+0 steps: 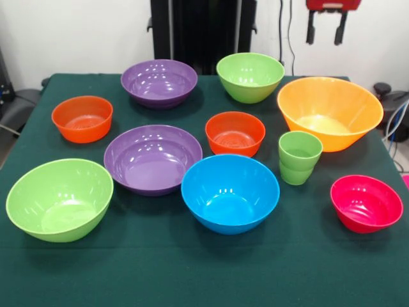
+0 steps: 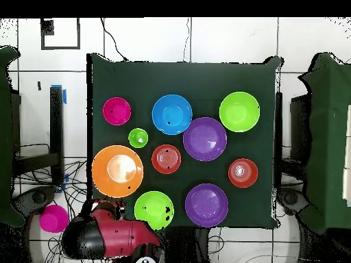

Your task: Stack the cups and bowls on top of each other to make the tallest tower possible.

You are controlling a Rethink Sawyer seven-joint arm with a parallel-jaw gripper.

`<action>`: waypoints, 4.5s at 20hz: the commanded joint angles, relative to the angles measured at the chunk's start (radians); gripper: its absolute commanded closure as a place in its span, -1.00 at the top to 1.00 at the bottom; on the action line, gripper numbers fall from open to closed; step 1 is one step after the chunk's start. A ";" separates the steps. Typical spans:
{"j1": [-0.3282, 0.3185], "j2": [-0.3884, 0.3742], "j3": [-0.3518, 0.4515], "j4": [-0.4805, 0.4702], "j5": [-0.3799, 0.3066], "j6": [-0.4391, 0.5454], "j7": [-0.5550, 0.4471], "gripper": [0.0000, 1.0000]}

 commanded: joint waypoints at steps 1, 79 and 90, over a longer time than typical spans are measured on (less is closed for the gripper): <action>-0.045 0.223 0.117 -0.096 -0.066 -0.084 0.092 1.00; 0.145 0.368 0.092 -0.352 0.055 0.029 0.160 1.00; 0.108 0.212 0.077 -0.341 0.042 0.239 0.114 1.00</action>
